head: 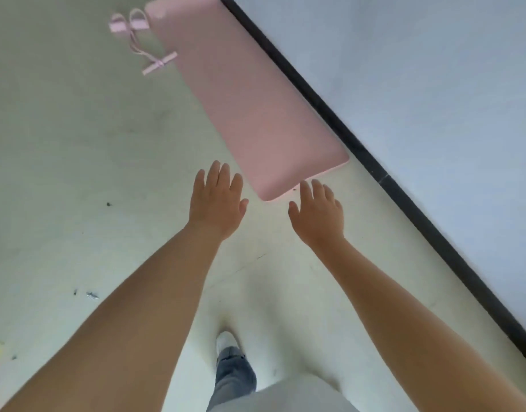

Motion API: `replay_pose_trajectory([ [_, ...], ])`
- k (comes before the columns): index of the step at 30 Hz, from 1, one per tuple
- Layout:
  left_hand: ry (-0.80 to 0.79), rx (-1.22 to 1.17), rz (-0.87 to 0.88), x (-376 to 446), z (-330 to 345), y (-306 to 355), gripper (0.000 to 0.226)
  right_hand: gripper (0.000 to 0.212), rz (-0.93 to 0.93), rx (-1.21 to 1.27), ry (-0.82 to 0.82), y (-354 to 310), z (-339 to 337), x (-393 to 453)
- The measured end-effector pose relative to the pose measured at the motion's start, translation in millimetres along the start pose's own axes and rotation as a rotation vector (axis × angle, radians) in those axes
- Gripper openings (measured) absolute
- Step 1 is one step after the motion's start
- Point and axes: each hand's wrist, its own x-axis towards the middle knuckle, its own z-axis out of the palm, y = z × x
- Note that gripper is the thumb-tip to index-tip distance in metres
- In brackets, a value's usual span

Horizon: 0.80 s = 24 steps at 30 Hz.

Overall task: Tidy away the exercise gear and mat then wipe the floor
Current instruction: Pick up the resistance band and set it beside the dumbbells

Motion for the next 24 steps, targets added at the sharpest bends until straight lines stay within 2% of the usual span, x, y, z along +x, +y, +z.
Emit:
replay_pose_trajectory([
  [4, -0.053, -0.045, -0.149, 23, 1, -98, 0.054, 0.050, -0.117, -0.023, -0.005, -93, -6, 53],
  [9, -0.103, -0.069, -0.215, 79, -4, -179, 0.054, 0.053, -0.254, -0.111, -0.052, -171, -18, 140],
  [18, -0.117, -0.112, -0.388, 276, -66, -334, 0.052, 0.053, -0.392, -0.169, -0.028, -306, -81, 388],
  [24, -0.115, -0.186, -0.413, 391, -100, -422, 0.051, 0.053, -0.452, -0.186, -0.021, -406, -127, 532],
])
